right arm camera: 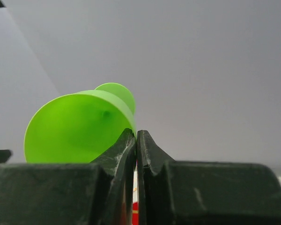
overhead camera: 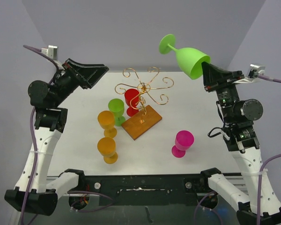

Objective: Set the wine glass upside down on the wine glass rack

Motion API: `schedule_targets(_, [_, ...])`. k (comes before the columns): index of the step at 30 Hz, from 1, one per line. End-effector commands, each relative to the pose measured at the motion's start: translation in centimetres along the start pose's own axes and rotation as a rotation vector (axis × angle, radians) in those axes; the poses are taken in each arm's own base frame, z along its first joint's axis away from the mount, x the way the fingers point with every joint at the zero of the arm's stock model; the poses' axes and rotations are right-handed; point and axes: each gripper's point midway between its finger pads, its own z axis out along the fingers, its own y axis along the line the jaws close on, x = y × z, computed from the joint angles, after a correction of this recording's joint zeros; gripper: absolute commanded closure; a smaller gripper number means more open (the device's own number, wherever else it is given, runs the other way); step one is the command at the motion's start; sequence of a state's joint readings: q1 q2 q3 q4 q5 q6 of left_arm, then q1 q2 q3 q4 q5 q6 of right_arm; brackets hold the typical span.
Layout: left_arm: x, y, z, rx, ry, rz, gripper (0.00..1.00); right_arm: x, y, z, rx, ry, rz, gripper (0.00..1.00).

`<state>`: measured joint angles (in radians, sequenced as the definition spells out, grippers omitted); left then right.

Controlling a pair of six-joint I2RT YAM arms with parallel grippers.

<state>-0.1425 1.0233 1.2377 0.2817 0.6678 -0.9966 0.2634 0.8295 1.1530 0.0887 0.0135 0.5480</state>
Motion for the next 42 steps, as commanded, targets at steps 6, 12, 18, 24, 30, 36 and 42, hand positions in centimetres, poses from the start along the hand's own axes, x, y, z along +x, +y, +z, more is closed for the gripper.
schedule_targets(6, [2.0,-1.8,5.9,0.126,0.01,-0.3,0.31,-1.6,7.3,2.6,-0.322,-0.172,0.065,1.0])
schedule_targets(12, [3.5,-1.5,8.1,0.113,-0.03,-0.401,0.31,1.0,10.2,3.6,-0.299,-0.177,0.025,1.0])
schedule_targets(18, [2.3,-1.5,7.7,0.098,-0.119,-0.414,0.31,3.0,12.0,3.6,-0.311,-0.156,0.023,1.0])
schedule_targets(24, [1.3,-0.7,6.8,0.058,-0.208,-0.436,0.31,4.1,12.9,3.3,-0.332,-0.143,0.039,1.0])
schedule_targets(30, [0.5,-0.7,7.2,0.064,-0.24,-0.475,0.41,4.9,14.1,2.9,-0.389,-0.123,0.056,1.0])
schedule_targets(36, [0.5,0.1,7.3,0.034,-0.255,-0.507,0.5,5.9,14.8,2.6,-0.431,-0.094,0.072,1.0])
schedule_targets(42, [0.2,0.1,7.3,0.037,-0.269,-0.505,0.63,7.2,15.4,2.5,-0.462,-0.057,0.083,1.0])
